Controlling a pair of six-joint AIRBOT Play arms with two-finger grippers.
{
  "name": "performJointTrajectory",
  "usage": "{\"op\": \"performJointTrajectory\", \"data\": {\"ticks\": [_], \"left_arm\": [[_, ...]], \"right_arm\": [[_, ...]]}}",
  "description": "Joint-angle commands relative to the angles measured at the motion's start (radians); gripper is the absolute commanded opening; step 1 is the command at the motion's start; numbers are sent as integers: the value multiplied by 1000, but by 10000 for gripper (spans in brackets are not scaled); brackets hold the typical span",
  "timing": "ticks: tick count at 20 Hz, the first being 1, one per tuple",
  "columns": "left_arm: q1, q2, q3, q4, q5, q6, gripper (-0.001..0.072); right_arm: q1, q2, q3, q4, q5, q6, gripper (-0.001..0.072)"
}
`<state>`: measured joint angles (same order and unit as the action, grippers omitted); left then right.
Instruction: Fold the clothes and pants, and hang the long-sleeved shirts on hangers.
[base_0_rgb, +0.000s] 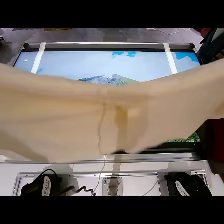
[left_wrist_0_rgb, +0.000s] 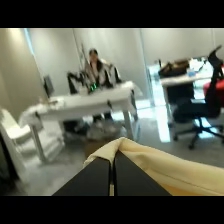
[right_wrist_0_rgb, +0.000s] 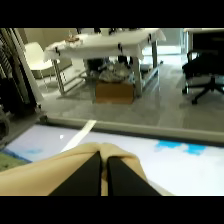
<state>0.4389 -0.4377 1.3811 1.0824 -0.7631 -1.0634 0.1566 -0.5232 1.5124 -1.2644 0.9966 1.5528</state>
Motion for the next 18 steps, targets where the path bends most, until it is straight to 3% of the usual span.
{"op": "performJointTrajectory", "data": {"ticks": [1, 6, 9, 11, 15, 18], "left_arm": [[-12, -121, -45, -138, -114, -29, 15], [-122, -510, -79, -185, -269, -28, 15], [-184, -784, -79, -186, -240, 61, 15], [-204, -945, -79, -187, -205, 61, 15], [-211, -1122, -79, -187, -117, 60, 15], [-215, -1149, -79, -193, -100, 60, 14]], "right_arm": [[0, -130, -3, 3, 17, 0, 12], [0, -531, -3, -63, 17, -1, 14], [0, -771, -3, -80, -21, 0, 14], [-1, -911, -3, -89, -67, 0, 14], [-35, -1062, -3, -128, -147, 5, 14], [-89, -1078, -3, -127, -101, 6, 12]]}}
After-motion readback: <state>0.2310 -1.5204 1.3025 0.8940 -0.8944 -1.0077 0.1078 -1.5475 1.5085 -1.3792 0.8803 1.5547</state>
